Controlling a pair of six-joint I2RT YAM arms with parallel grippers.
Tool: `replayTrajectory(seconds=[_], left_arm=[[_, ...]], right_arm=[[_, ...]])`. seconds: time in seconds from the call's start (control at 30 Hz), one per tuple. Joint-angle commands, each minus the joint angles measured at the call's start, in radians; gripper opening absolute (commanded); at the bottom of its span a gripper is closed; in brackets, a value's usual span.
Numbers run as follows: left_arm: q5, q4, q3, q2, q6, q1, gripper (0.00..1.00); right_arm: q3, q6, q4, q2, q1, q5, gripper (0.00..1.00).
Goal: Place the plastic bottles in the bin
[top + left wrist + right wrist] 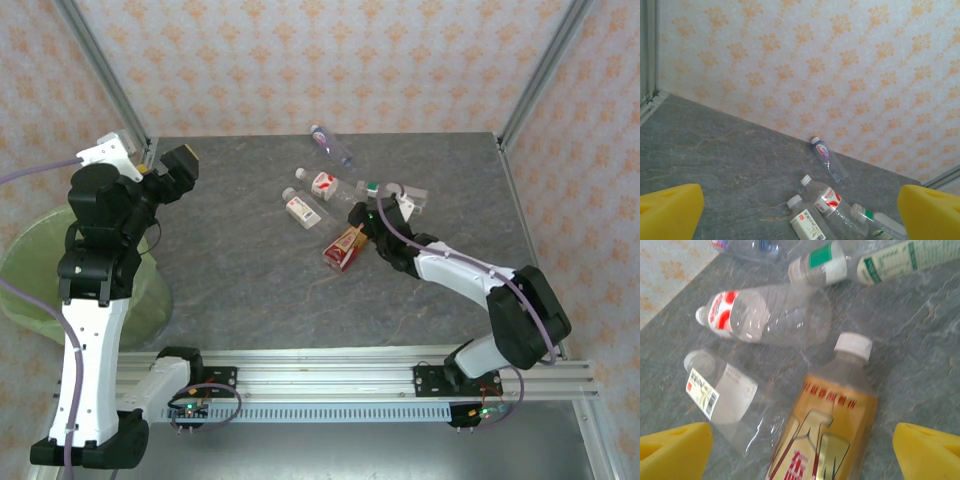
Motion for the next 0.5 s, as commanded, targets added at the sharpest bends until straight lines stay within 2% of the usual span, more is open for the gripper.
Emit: replayTrajectory(seconds=[0.0,0.23,0.37,0.47], left_arm=[[0.039,0.039,-0.012,-0.002,0.03,0.008,1.0],[0.023,0.029,-0.027,-0.007,0.038,0.007,1.0],[0.021,0.029,-0.032,-0.006,0.036,0.007,1.0],[0.022,0.034,-0.035,-0.001,0.032,0.007,1.0]], right_arm=[[0.01,0.081,-0.052,0.044,0.038,0.115,0.94],[0.066,0.038,-0.101,0.136,0.106,0.114,0.94],[0.128,-0.022,-0.189,0.188,0.141,0.146,1.0],[0.141,-0.035,-0.183,0.208,0.148,0.133,0.99]])
